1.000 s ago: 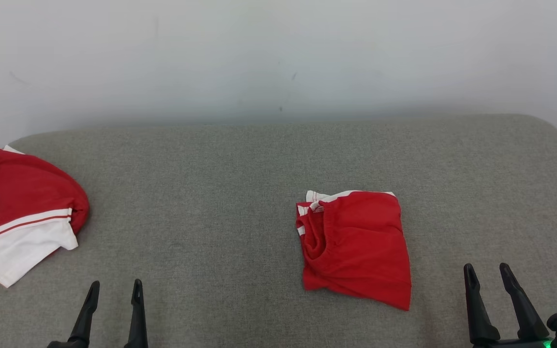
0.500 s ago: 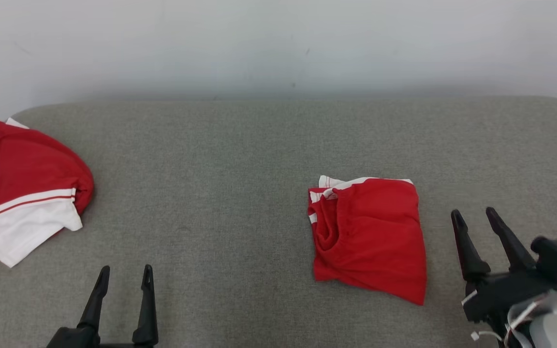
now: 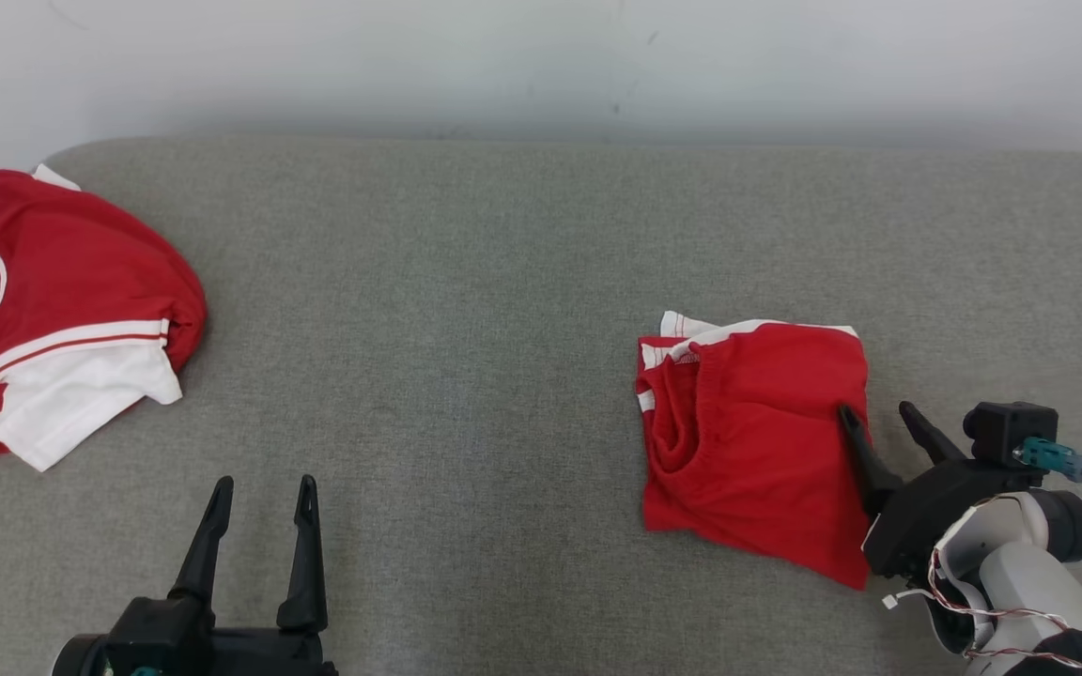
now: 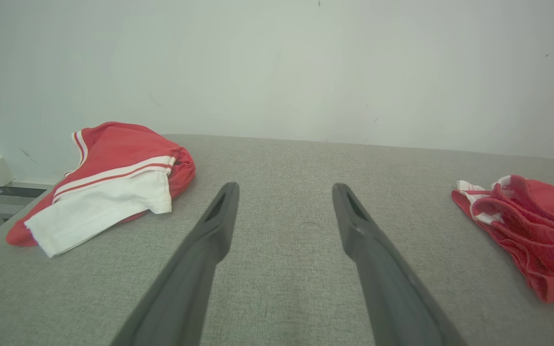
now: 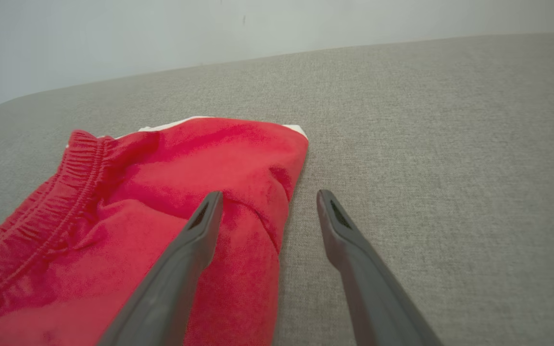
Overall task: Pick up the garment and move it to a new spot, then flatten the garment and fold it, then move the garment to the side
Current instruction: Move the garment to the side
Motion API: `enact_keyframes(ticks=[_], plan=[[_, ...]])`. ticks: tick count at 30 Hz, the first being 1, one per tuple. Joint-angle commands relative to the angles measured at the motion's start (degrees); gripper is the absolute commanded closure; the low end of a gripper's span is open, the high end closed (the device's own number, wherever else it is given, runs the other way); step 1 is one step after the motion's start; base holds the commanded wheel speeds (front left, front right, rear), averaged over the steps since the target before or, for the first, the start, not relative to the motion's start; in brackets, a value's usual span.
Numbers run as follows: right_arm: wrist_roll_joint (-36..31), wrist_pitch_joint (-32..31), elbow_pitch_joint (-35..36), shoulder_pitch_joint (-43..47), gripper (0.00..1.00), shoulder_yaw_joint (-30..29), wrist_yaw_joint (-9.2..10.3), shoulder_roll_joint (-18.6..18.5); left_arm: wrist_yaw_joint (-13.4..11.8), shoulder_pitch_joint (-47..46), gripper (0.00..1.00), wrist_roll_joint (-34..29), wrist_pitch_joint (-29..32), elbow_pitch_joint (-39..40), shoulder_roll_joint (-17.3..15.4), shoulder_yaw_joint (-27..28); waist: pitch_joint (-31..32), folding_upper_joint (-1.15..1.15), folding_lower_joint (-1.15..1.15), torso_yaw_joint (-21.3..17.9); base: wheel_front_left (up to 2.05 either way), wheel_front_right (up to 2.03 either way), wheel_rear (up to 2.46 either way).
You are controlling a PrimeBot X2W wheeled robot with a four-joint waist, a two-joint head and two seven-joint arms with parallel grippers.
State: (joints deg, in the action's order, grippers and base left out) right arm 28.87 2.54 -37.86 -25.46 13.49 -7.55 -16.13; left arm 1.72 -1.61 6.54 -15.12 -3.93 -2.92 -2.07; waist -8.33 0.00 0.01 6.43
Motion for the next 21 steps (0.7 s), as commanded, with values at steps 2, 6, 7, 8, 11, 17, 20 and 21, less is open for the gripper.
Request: enact_keyframes(ticks=[2, 6, 7, 8, 11, 17, 20, 21], plan=[[0.73, 0.41, -2.69, -1.45, 0.00, 0.92, 0.14, 0.55, -0.17, -1.06, 0.00, 0.27, -0.03, -0.12, 0.02, -0.08, -1.14, 0.00, -0.01, 0.80, 0.00, 0.00, 0.00], [2.23, 0.65, -8.09, -3.27, 0.00, 2.35, 0.14, 1.61, -0.40, -1.66, 0.00, 0.43, -0.03, -0.37, 0.02, -0.29, -1.75, 0.00, -0.01, 1.16, 0.00, 0.00, 0.00], [2.44, 0.59, -9.13, -3.43, 0.00, 3.15, 0.14, 1.88, -0.43, -1.77, 0.00, 0.45, -0.04, -0.39, 0.02, -0.32, -1.84, 0.00, -0.01, 1.21, 0.00, 0.00, 0.00], [2.88, 0.56, -9.76, -3.51, 0.00, 3.96, 0.14, 2.05, -0.51, -1.77, 0.00, 0.51, -0.04, -0.31, 0.01, -0.20, -1.97, 0.00, -0.01, 1.15, 0.00, 0.00, 0.00], [4.33, 0.74, -11.51, -4.05, 1.00, 5.67, 0.14, 2.38, -0.64, -1.56, 0.00, 0.53, -0.03, -0.21, 0.03, 0.37, -2.42, 0.00, -0.01, 0.55, 0.00, 0.00, 0.00], [5.69, 2.16, -13.12, -7.75, 1.00, 8.59, 0.15, 0.93, -0.38, -2.96, 0.00, 0.47, -0.04, -0.61, 0.02, -0.36, -3.33, 0.00, -0.01, -0.27, 0.00, 0.00, 0.00], [5.18, 1.58, -12.68, -10.45, 1.00, 11.46, 0.15, -1.49, -0.18, -3.85, 0.00, 0.31, -0.03, -0.62, 0.02, -1.12, -4.51, 0.00, -0.01, -0.57, 0.00, 0.00, 0.00], [5.01, 1.35, -12.47, -11.50, 1.00, 12.49, 0.15, -2.60, -0.26, -4.34, 0.00, 0.34, -0.03, -0.51, 0.01, -1.32, -5.03, 0.00, -0.01, -0.68, 0.00, 0.00, 0.00]])
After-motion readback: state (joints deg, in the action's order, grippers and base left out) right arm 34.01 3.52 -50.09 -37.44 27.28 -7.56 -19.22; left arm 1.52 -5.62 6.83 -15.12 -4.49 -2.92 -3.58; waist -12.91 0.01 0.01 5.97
